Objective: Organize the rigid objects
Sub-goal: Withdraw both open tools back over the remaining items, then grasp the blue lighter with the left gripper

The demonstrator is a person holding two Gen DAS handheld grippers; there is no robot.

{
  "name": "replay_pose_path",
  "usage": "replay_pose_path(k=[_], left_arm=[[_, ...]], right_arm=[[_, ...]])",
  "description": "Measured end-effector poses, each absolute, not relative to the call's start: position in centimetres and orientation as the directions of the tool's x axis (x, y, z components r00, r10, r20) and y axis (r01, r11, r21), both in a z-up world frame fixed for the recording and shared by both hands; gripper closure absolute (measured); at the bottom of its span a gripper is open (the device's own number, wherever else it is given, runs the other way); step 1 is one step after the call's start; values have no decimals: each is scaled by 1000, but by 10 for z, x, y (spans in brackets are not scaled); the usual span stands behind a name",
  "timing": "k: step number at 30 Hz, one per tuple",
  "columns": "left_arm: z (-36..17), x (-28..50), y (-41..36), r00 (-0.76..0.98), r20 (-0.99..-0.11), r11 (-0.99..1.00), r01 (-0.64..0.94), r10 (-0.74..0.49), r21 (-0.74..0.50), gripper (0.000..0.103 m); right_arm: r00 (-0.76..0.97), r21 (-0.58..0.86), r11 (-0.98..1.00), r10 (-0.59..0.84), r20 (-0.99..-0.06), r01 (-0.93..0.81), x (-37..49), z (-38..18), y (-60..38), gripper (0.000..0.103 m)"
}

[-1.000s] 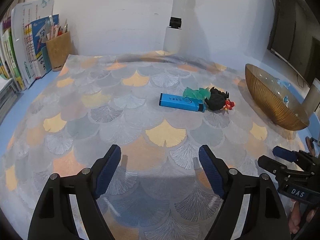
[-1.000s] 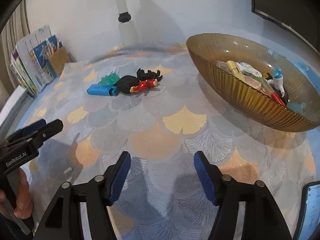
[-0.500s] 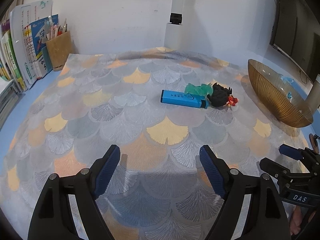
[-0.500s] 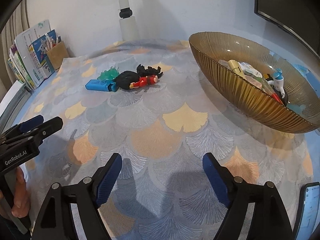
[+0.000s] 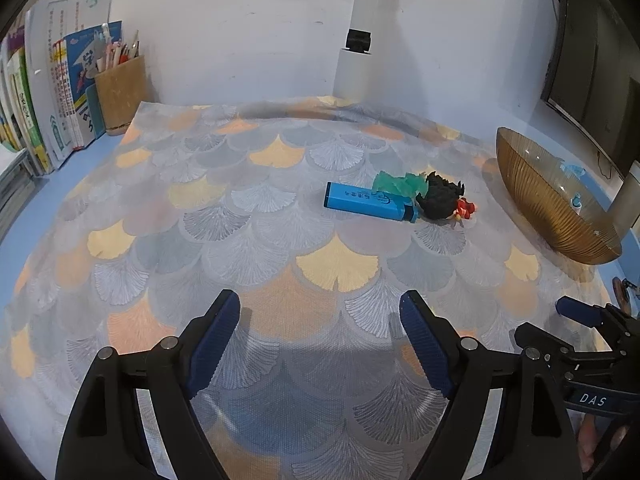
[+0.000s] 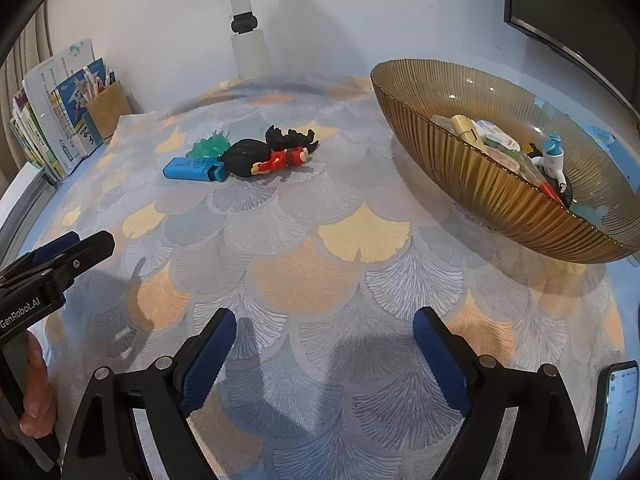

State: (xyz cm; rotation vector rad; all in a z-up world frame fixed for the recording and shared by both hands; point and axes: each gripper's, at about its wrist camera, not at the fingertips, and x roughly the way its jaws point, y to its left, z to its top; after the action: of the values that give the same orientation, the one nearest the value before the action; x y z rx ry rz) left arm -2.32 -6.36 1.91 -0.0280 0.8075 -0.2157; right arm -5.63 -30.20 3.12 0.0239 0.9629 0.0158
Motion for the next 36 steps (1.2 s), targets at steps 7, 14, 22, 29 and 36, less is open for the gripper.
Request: replay_pose_path(k=[7, 14, 22, 29, 36], left_arm=[[19, -24, -63, 669, -714, 976, 185, -208, -112, 22], [16, -21, -67, 646, -741, 979, 183, -187, -88, 22], [25, 12, -85, 535, -808, 961, 242, -245, -131, 22], [14, 60, -135, 545, -818, 964, 263, -182, -40, 22], [6, 83, -148, 570, -809, 969, 246, -143, 2, 21]], right_arm=[[567, 26, 1000, 23, -823, -2, -53, 30, -304, 10], [568, 37, 999, 31, -823, -1, -54, 30, -307, 7], [559, 48, 999, 44, -828, -8, -54, 30, -306, 0], [557, 46, 999, 45, -829, -12, -54, 29, -305, 0], [554, 34, 999, 38, -831, -17, -54, 27, -303, 0]])
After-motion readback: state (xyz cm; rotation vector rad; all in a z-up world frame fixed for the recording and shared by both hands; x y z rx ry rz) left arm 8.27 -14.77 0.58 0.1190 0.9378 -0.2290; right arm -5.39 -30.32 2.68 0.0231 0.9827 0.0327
